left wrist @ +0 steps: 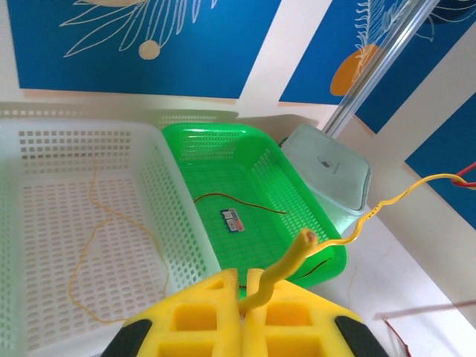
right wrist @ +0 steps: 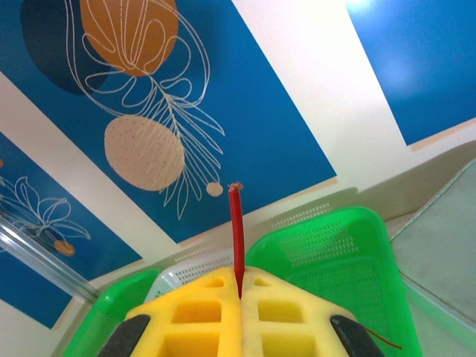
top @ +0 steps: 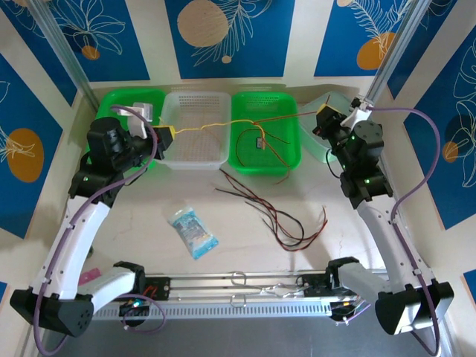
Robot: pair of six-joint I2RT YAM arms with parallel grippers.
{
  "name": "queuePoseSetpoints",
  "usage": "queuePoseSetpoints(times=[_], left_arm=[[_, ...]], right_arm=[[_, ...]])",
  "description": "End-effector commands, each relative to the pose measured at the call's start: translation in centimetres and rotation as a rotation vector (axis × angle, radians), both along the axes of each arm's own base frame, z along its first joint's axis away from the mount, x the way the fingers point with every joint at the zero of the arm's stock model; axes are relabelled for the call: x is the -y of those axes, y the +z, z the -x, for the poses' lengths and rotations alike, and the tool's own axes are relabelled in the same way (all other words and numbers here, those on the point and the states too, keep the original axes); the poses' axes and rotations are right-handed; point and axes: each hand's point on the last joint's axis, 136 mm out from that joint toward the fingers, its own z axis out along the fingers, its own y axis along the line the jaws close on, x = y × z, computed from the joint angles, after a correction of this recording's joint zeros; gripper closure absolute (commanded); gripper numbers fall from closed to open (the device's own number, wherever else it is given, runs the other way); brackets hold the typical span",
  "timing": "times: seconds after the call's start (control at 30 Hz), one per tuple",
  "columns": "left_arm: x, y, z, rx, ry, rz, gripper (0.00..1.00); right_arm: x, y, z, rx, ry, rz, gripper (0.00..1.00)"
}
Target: Untangle the cables
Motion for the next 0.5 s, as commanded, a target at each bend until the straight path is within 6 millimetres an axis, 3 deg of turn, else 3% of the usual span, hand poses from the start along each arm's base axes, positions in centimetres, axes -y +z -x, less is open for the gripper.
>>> queuePoseSetpoints(times=[0.0,0.13,0.33,0.47], left_arm=[[-5.1,-1.4,-0.7,-0.019,0.222,-0.091,1.0],[-6.3,-1.9,-1.1,-0.009,0.28,-0.081,1.0],[-5.7,-1.7,-1.7,-0.011,0.256,-0.036,1.0],[-5.0,-1.1,-1.8,-0.006,0.22,-0.025,1.0]], right_arm=[[4.3,1.1,0.7,0.038,-0.177,-0.005,1.0],[4.3,1.0,1.2,0.032,-0.168,-0.024,1.0],[3.6,0.3,1.3,0.009,-0.128,-0.039,1.0],[3.0,1.0,1.4,0.016,-0.097,-0.039,1.0]])
